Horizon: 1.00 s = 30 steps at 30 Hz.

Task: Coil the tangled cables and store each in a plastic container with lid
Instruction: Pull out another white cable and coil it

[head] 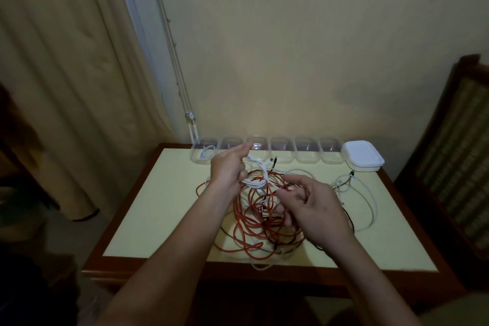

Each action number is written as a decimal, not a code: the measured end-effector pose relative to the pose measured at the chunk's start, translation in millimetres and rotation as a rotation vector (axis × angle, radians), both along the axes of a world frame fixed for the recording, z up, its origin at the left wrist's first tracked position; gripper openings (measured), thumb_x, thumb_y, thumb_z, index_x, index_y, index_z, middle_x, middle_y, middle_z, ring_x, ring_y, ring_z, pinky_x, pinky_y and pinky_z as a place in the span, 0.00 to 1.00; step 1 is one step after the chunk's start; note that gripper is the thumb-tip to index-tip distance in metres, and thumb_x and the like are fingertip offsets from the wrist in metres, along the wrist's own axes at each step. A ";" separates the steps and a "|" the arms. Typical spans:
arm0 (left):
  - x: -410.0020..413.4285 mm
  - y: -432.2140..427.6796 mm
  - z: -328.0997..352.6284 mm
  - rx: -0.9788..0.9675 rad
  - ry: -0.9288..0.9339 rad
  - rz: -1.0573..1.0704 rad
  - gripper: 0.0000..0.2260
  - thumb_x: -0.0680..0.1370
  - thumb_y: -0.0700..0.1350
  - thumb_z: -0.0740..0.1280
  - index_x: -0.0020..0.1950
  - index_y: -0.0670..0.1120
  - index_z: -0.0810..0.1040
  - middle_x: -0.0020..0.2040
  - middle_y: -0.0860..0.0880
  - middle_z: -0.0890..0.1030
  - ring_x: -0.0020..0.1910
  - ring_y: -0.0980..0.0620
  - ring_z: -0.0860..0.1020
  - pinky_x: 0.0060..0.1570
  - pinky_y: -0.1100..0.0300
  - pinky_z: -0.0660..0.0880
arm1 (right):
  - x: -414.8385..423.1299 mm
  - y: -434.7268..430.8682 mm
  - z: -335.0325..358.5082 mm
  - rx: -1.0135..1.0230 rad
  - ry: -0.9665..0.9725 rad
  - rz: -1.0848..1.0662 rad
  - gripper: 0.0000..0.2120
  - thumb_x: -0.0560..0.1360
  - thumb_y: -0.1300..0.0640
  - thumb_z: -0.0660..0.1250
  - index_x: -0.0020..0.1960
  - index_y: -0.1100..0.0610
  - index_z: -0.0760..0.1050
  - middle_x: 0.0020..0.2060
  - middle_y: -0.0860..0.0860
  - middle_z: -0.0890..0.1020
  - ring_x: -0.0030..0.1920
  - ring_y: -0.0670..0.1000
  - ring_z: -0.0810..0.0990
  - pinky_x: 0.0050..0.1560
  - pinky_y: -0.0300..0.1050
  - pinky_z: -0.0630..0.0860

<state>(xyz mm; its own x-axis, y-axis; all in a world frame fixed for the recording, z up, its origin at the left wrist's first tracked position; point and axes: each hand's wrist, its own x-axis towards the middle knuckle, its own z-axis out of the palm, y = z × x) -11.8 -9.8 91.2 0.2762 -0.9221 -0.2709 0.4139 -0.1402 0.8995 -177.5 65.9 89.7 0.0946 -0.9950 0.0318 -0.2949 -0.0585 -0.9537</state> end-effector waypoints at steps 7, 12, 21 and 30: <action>-2.5 3.8 17.1 -0.071 0.138 0.033 0.12 0.80 0.38 0.68 0.62 0.38 0.79 0.22 0.55 0.70 0.19 0.60 0.57 0.18 0.67 0.54 | -2.1 8.3 6.8 0.097 -0.262 0.057 0.06 0.80 0.62 0.68 0.56 0.58 0.78 0.33 0.58 0.84 0.27 0.51 0.77 0.28 0.42 0.73; -9.5 12.5 36.9 -0.101 0.434 -0.125 0.06 0.81 0.42 0.65 0.54 0.42 0.80 0.23 0.55 0.56 0.17 0.59 0.54 0.16 0.67 0.52 | -7.3 6.4 -1.2 0.025 -0.207 0.044 0.03 0.80 0.60 0.68 0.49 0.60 0.79 0.37 0.56 0.86 0.37 0.52 0.83 0.39 0.45 0.78; -31.5 24.4 30.3 -0.112 0.591 -0.111 0.06 0.81 0.40 0.64 0.53 0.41 0.81 0.23 0.54 0.57 0.19 0.58 0.57 0.21 0.66 0.57 | 4.7 -1.6 -10.2 -0.163 -0.162 -0.267 0.06 0.74 0.61 0.75 0.49 0.53 0.86 0.39 0.47 0.88 0.43 0.47 0.86 0.50 0.39 0.80; -42.1 43.5 1.8 -0.224 -0.191 0.076 0.08 0.78 0.51 0.72 0.52 0.49 0.87 0.38 0.49 0.86 0.45 0.52 0.85 0.56 0.57 0.78 | 5.7 -7.7 6.9 0.223 -0.882 -0.201 0.08 0.73 0.68 0.72 0.52 0.67 0.83 0.50 0.60 0.87 0.50 0.52 0.87 0.52 0.41 0.83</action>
<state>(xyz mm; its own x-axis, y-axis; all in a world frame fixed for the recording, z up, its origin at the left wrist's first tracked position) -53.9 33.7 93.0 0.3730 -0.9278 0.0004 0.2358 0.0952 0.9671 -171.8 58.2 96.6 -0.0479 -0.9818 -0.1835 0.5567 0.1263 -0.8210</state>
